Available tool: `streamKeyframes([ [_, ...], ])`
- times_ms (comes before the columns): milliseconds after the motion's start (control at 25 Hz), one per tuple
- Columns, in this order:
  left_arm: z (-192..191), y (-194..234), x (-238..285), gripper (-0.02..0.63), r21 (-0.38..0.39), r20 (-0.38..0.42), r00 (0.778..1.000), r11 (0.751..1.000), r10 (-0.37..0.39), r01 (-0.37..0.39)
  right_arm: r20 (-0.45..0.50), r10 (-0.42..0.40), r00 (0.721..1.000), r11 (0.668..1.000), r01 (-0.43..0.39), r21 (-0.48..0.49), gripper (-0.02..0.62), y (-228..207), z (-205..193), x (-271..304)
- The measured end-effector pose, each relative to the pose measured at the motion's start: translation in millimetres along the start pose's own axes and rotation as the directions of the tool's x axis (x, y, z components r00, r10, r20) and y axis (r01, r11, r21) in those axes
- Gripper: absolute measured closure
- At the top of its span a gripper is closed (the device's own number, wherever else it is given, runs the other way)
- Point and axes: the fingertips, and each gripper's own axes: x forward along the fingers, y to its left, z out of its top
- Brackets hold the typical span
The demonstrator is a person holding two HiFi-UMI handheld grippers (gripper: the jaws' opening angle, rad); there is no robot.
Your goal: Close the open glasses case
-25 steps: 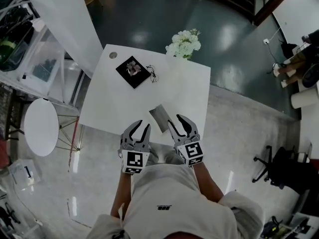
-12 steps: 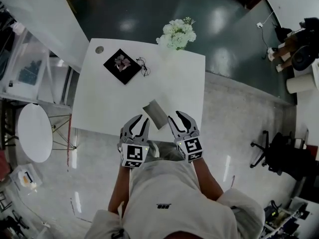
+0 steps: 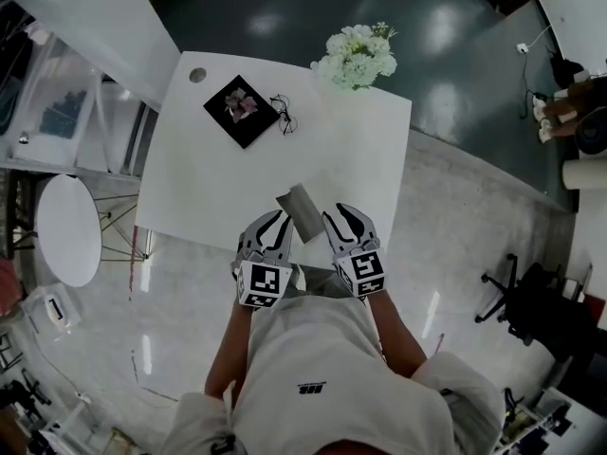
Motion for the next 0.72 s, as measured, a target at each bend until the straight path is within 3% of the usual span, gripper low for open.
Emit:
streamKeyframes([
  [720, -40.6, -26.3, 61.5, 0.534, -0.057, -0.128, 0.991, 0.998, -0.048, 0.041, -0.096, 0.052, 0.994, 0.999, -0.050, 0.018, 0.472, -30.3, -46.3, 32.6],
])
